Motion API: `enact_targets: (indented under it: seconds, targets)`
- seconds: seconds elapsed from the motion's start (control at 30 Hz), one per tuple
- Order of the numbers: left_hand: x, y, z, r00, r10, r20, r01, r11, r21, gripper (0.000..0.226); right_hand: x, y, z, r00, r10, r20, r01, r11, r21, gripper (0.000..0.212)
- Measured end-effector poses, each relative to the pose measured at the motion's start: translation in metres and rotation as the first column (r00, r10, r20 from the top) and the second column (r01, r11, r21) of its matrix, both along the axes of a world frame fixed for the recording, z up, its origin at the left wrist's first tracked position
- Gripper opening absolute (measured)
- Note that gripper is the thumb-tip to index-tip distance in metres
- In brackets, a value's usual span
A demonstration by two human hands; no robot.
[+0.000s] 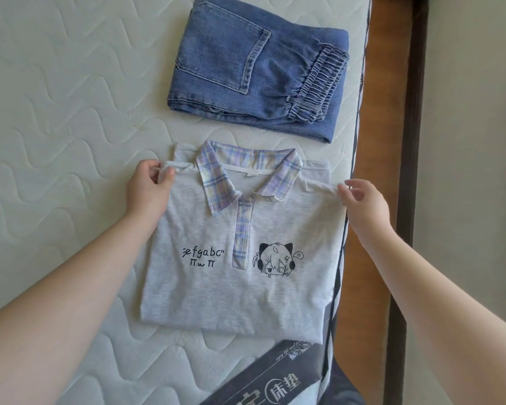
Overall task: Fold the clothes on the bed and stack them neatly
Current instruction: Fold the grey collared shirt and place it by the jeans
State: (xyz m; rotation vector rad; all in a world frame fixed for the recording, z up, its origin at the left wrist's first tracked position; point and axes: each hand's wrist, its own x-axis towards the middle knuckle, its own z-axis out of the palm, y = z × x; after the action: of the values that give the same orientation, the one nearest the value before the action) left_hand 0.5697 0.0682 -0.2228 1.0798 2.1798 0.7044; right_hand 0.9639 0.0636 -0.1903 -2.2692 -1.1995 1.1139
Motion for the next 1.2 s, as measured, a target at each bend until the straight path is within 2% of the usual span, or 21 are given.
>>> enact_targets:
  seconds: [0.1, 0.23, 0.3, 0.37, 0.4, 0.43, 0.47, 0.5, 0.53, 0.57, 0.67, 0.73, 0.8, 0.87, 0.97, 1.1, 1.13, 1.2]
  targets:
    - [0.006, 0.001, -0.001, 1.000, 0.006, -0.003, -0.006, 0.999, -0.036, 0.041, -0.005, -0.008, 0.002, 0.998, -0.053, -0.028, 0.053, 0.999, -0.013, 0.041]
    - [0.004, 0.003, -0.005, 0.999, 0.035, 0.041, -0.034, 0.999, -0.016, 0.022, -0.010, -0.011, -0.005, 0.971, -0.107, -0.215, 0.111, 0.994, 0.004, 0.013]
    - [0.002, 0.005, -0.007, 0.995, 0.050, 0.085, -0.050, 0.999, -0.004, 0.019, -0.014, -0.010, -0.004, 0.877, -0.175, -0.447, 0.177, 0.984, -0.038, 0.010]
    - [0.000, 0.006, -0.009, 0.990, 0.069, 0.122, -0.069, 0.998, 0.001, 0.019, -0.017, -0.009, -0.005, 0.727, -0.249, -0.640, 0.227, 0.967, -0.119, 0.017]
    - [-0.001, 0.006, -0.009, 0.989, 0.077, 0.125, -0.077, 0.997, 0.000, 0.019, -0.017, -0.008, -0.006, 0.735, -0.265, -0.624, 0.229, 0.963, -0.140, 0.019]
    - [-0.001, 0.007, -0.010, 0.989, 0.085, 0.117, -0.085, 0.996, 0.000, 0.019, -0.016, -0.006, -0.006, 0.829, -0.234, -0.508, 0.193, 0.972, -0.132, 0.020]
    - [-0.001, 0.007, -0.009, 0.991, 0.091, 0.101, -0.092, 0.996, 0.003, 0.020, -0.014, -0.005, -0.008, 0.934, -0.156, -0.321, 0.129, 0.986, -0.102, 0.022]
    - [-0.001, 0.007, -0.009, 0.993, 0.089, 0.078, -0.090, 0.996, 0.010, 0.023, -0.013, -0.004, -0.009, 0.989, -0.074, -0.125, 0.066, 0.996, -0.066, 0.023]
    - [-0.001, 0.007, -0.008, 0.996, 0.073, 0.054, -0.074, 0.997, 0.023, 0.026, -0.014, -0.003, -0.008, 1.000, -0.017, 0.001, 0.017, 0.999, -0.028, 0.024]
    - [-0.001, 0.008, -0.006, 0.998, 0.048, 0.034, -0.049, 0.998, 0.040, 0.026, -0.016, -0.002, -0.007, 0.998, 0.018, 0.058, -0.019, 1.000, 0.014, 0.025]
    - [-0.002, 0.012, -0.003, 0.999, -0.038, 0.015, 0.037, 0.997, 0.068, 0.017, -0.022, 0.001, -0.004, 0.981, 0.117, 0.156, -0.135, 0.985, 0.111, 0.025]
    - [-0.003, 0.015, 0.000, 0.994, -0.109, -0.006, 0.109, 0.993, 0.050, 0.014, -0.026, 0.005, -0.004, 0.946, 0.246, 0.211, -0.271, 0.958, 0.097, 0.025]
    - [-0.003, 0.020, 0.006, 0.977, -0.193, -0.086, 0.194, 0.981, 0.010, 0.017, -0.029, 0.008, -0.004, 0.910, 0.353, 0.218, -0.368, 0.929, 0.031, 0.027]
    - [-0.004, 0.024, 0.012, 0.958, -0.253, -0.138, 0.253, 0.967, -0.017, 0.014, -0.029, 0.011, -0.002, 0.922, 0.347, 0.170, -0.359, 0.932, 0.042, 0.022]
    - [-0.011, 0.030, 0.016, 0.968, -0.249, -0.041, 0.250, 0.968, 0.017, 0.003, -0.022, 0.019, 0.003, 0.962, 0.273, 0.017, -0.273, 0.958, 0.081, 0.007]
    - [-0.017, 0.035, 0.013, 0.960, -0.197, 0.200, 0.193, 0.980, 0.036, 0.005, -0.018, 0.022, 0.007, 0.950, 0.200, -0.241, -0.192, 0.980, 0.058, 0.014]
    - [-0.018, 0.036, 0.011, 0.957, -0.216, 0.192, 0.216, 0.976, 0.024, 0.007, -0.017, 0.022, 0.005, 0.949, 0.185, -0.255, -0.179, 0.983, 0.048, 0.014]
    - [-0.021, 0.038, 0.008, 0.949, -0.303, 0.081, 0.306, 0.952, -0.019, 0.011, -0.016, 0.021, -0.002, 0.966, 0.197, -0.166, -0.196, 0.980, 0.021, 0.011]
